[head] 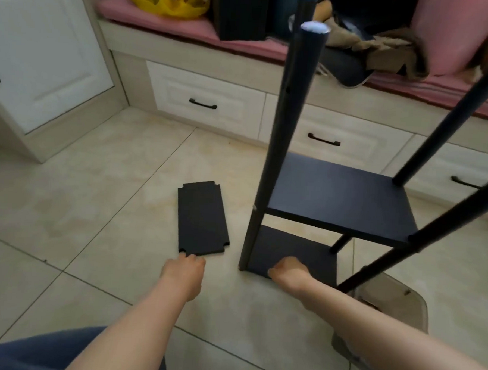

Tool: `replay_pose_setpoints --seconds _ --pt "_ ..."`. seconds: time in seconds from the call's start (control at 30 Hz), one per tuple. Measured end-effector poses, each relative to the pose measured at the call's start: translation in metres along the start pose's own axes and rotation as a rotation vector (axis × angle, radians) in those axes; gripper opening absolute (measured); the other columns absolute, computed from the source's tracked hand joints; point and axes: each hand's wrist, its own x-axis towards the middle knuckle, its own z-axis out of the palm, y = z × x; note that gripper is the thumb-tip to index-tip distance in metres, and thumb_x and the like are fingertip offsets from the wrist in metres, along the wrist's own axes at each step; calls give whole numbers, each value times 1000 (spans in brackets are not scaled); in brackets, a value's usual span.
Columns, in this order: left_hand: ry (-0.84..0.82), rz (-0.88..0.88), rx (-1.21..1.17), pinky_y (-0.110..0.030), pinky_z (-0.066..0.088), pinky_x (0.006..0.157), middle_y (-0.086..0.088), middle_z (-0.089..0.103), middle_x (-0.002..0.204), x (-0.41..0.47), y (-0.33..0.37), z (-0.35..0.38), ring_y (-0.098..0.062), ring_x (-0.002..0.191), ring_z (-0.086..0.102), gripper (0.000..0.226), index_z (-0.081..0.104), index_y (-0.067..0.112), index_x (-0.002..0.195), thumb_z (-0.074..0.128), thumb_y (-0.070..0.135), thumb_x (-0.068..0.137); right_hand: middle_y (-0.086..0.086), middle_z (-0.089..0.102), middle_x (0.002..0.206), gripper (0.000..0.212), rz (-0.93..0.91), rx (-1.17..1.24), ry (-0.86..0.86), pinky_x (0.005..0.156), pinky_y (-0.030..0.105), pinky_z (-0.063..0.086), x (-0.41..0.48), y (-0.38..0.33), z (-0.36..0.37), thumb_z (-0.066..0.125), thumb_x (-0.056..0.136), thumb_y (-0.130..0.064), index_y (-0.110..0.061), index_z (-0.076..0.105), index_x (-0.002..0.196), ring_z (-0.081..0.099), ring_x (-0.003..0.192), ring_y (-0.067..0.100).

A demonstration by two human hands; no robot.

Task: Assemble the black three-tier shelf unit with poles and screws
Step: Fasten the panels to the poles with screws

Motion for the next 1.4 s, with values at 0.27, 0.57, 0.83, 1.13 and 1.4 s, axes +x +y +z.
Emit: replay_pose_setpoints --seconds 0.27,0.57,0.83,1.13,1.4 --pt "-101 -160 -426 -41 45 106 -9 39 156 48 -37 33 -29 137 42 55 32 12 155 43 14 101 9 45 83 15 -35 76 -208 69 32 37 60 -47 73 49 96 -18 -11 47 83 43 72 20" --pt "-25 -261 -808 -44 43 107 -14 51 143 105 -57 66 -33 133 43 43 45 7 140 48 11 97 13 46 136 62 103 216 -218 91 37 55 134 -74 133 49 100 -25 -8 19 151 54 117 29" --pt "191 -323 -1223 -48 46 101 -12 56 131 132 -61 80 -36 129 45 53 46 11 138 55 4 86 3 35 153 76 169 387 -134 74 32 57 180 -72 139 54 99 -22 -24 6 157 57 114 31" --pt "128 -540 -1773 -29 39 97 -1 55 140 136 -57 81 -19 121 53 83 20 7 158 65 1 89 7 42 140 57 217 442 -98 81 35 57 187 -69 145 66 93 -25 -23 37 142 52 111 26" --pt "286 -848 -1945 -39 51 91 -13 60 126 129 -81 77 -28 97 60 56 49 7 142 71 22 93 7 47 129 50 256 830 -134 75 32 58 159 -76 152 67 94 -21 -26 33 130 60 104 25"
